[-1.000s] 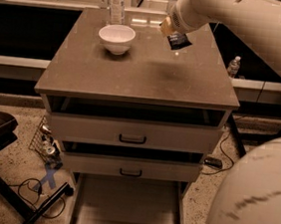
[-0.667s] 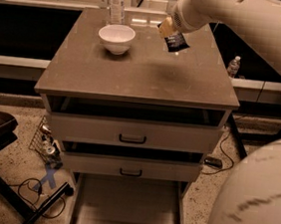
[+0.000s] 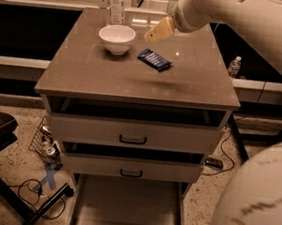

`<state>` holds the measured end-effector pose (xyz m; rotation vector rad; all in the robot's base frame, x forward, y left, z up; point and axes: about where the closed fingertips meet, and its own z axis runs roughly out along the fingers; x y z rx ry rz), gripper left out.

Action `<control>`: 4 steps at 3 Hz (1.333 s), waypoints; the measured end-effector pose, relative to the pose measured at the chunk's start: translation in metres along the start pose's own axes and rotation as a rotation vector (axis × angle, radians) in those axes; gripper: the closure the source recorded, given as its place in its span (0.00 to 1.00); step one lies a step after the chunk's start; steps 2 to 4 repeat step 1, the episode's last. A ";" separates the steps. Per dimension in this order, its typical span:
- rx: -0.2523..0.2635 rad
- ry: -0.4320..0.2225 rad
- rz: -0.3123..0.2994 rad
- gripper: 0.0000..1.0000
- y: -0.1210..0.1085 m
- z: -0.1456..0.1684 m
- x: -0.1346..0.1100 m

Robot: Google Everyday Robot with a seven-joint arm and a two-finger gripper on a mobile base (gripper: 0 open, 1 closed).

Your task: Pick rxbar blueberry from bottom drawer and place on counter

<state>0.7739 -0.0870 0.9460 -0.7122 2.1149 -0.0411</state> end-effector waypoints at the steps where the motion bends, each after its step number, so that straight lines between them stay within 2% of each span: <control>1: 0.000 0.000 0.000 0.00 0.000 0.000 0.000; 4: 0.000 0.000 0.000 0.00 0.000 0.000 0.000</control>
Offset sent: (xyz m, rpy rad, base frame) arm 0.0000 0.0000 0.0000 0.0000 0.0000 0.0000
